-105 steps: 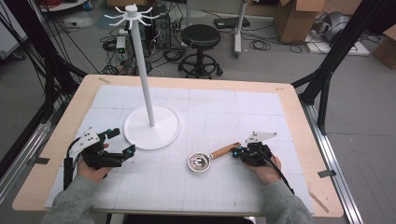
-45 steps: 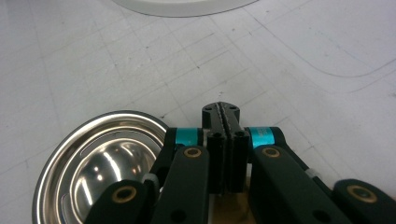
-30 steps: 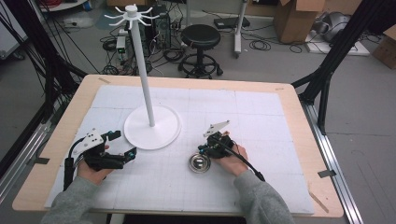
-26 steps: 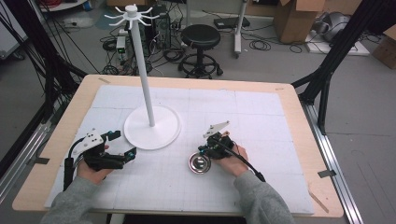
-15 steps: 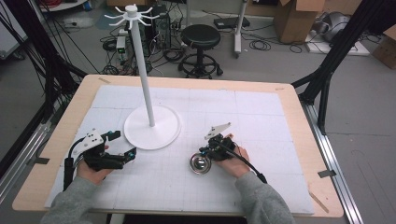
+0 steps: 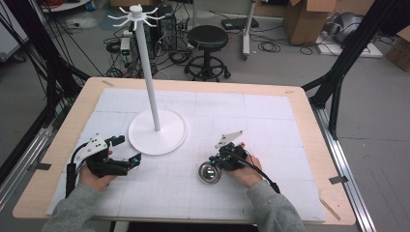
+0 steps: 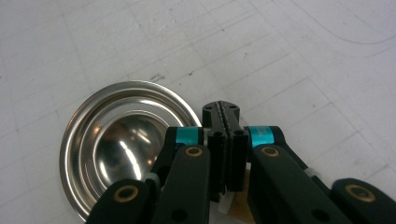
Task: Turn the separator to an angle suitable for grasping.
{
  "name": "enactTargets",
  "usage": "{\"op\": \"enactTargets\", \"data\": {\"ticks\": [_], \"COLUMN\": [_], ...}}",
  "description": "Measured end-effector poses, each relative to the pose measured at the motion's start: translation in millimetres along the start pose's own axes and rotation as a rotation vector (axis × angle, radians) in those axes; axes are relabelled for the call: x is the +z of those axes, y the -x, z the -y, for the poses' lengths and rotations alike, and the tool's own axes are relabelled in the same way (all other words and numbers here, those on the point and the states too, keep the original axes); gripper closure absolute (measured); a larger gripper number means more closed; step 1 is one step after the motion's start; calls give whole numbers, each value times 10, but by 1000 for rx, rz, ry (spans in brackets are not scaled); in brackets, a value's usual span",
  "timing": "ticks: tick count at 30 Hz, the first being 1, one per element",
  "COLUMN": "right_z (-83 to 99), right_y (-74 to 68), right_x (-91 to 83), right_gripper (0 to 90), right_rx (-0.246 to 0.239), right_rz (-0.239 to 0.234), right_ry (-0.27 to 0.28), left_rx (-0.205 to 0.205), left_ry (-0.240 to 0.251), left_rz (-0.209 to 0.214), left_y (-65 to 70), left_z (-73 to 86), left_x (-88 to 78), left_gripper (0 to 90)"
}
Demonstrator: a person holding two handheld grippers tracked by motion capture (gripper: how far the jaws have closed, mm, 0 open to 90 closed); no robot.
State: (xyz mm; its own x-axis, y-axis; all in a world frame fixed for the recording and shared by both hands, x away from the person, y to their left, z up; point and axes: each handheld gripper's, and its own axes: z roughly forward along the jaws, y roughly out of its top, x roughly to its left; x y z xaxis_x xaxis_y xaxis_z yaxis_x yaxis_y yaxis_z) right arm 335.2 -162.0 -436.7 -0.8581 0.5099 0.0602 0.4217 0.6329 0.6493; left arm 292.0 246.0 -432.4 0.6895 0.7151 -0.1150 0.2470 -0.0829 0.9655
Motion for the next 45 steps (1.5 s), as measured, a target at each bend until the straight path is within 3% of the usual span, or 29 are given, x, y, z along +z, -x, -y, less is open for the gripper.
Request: {"op": "enactTargets", "data": {"ticks": [11, 22, 29, 31, 33, 35, 38, 41, 45], "right_z": [163, 311, 299, 297, 308, 406, 504, 669, 750], "right_y": [-59, -116, -105, -62, -42, 52, 121, 218, 263], "right_x": [-138, -248, -276, -416, -469, -605, -678, -782, -821], "right_gripper": [900, 900, 900, 900, 900, 900, 900, 900, 900], "right_rx": [-21, -9, -34, -9, -7, 20, 46, 102, 115], "right_rz": [-26, -36, -37, -50, -40, 0, 19, 50, 62], "right_ry": [-3, 9, 23, 97, 109, 131, 139, 139, 139], "left_rx": [-2, -1, 2, -4, -4, -6, -5, -6, -6], "left_ry": [-2, -4, -7, -6, -7, -5, -7, -3, -2], "left_rz": [0, 1, 0, -1, -1, 1, 1, 1, 0], "left_y": [-1, -2, 0, -6, -8, -7, -8, -8, -7], "left_z": [0, 2, 3, 3, 3, 6, 4, 3, 1], "left_x": [-3, -2, 3, 3, 4, 9, 5, 5, 3], "left_gripper": [17, 17, 17, 17, 17, 17, 17, 17, 17]}}
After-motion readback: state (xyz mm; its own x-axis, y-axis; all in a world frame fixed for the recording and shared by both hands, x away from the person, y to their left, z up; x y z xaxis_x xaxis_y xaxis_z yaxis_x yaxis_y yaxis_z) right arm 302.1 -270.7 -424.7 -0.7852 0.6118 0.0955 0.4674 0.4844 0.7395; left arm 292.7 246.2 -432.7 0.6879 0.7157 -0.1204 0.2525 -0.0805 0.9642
